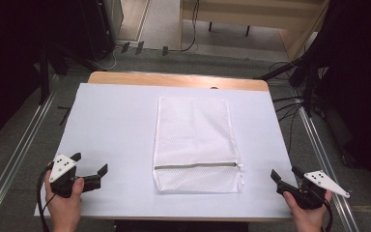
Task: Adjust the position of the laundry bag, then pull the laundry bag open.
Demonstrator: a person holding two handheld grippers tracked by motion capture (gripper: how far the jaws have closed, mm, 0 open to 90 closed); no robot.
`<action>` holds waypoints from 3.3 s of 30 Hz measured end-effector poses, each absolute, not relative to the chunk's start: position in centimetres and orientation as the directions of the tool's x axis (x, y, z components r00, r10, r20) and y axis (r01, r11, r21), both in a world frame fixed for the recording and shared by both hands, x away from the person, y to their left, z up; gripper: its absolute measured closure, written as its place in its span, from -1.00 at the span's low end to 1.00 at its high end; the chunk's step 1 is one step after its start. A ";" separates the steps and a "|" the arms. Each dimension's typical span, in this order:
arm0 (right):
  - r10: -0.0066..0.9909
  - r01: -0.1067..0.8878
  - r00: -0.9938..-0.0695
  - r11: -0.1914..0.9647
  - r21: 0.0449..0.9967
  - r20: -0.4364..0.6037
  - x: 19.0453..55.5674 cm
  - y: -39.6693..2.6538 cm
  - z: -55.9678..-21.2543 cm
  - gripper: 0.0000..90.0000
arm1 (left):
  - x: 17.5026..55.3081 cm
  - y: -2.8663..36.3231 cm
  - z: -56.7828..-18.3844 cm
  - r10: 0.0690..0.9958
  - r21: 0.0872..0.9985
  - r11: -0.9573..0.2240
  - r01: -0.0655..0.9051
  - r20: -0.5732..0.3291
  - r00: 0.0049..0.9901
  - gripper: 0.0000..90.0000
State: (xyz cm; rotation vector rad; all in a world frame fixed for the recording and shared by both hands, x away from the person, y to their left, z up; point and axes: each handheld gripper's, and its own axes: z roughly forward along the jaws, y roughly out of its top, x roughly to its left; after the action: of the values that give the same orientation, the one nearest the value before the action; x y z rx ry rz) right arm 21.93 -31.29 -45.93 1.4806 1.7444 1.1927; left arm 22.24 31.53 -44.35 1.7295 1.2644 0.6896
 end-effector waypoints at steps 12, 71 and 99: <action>0.956 0.452 -0.268 0.015 0.892 0.120 21.8 -29.4 -45.8 -0.42 | 25.0 24.1 -43.7 0.954 0.843 -0.037 0.536 -0.129 0.269 -0.30; 0.938 0.483 -0.338 0.101 0.870 0.079 22.1 -27.3 -47.2 -0.36 | 29.4 20.7 -46.3 0.873 0.704 -0.117 0.700 -0.263 0.411 1.00; 0.920 0.447 -0.376 0.074 0.891 0.112 20.8 -24.0 -44.7 -0.23 | 26.1 23.4 -44.2 0.906 0.802 -0.072 0.593 -0.197 0.376 -0.26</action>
State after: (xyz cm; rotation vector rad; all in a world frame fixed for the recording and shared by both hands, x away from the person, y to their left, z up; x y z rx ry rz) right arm 20.78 -24.00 -44.73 1.3509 1.8672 1.2618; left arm 26.13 23.38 -44.17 1.7691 1.3182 0.4535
